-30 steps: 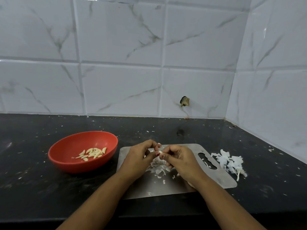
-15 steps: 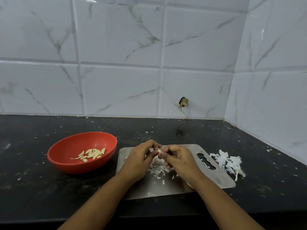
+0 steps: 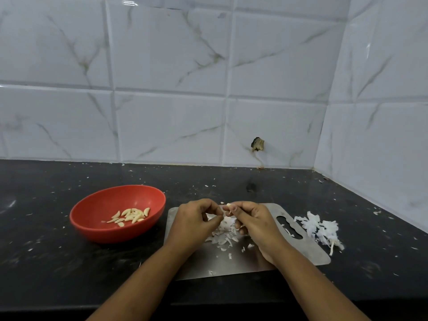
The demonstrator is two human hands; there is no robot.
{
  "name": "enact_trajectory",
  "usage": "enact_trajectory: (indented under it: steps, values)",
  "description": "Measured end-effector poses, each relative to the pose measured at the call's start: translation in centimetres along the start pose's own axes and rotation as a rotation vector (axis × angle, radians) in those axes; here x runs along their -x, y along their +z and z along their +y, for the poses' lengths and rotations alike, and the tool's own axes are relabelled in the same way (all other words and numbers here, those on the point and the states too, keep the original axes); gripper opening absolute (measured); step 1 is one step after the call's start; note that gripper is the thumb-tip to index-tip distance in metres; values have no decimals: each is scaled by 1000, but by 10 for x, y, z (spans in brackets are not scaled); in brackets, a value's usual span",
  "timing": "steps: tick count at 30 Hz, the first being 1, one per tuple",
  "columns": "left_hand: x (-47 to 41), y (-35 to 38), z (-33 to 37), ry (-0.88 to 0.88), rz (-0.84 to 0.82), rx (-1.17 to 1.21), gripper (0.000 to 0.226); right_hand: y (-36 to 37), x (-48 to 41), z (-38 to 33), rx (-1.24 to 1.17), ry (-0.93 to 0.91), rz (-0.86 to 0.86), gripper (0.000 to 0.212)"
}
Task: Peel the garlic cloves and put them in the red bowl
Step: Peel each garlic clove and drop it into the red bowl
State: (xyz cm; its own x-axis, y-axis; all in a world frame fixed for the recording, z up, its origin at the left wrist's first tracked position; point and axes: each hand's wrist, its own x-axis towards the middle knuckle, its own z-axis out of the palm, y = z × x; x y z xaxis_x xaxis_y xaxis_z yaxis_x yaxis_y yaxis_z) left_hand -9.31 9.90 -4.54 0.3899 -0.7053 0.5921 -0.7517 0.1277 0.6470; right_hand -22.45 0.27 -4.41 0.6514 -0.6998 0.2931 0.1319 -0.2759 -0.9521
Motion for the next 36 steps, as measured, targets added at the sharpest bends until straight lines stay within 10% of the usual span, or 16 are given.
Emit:
enact_trajectory:
  steps: [36]
  values:
    - [5, 0, 4, 145, -12, -246, 9, -2, 0, -1, -35, -5, -104, 4]
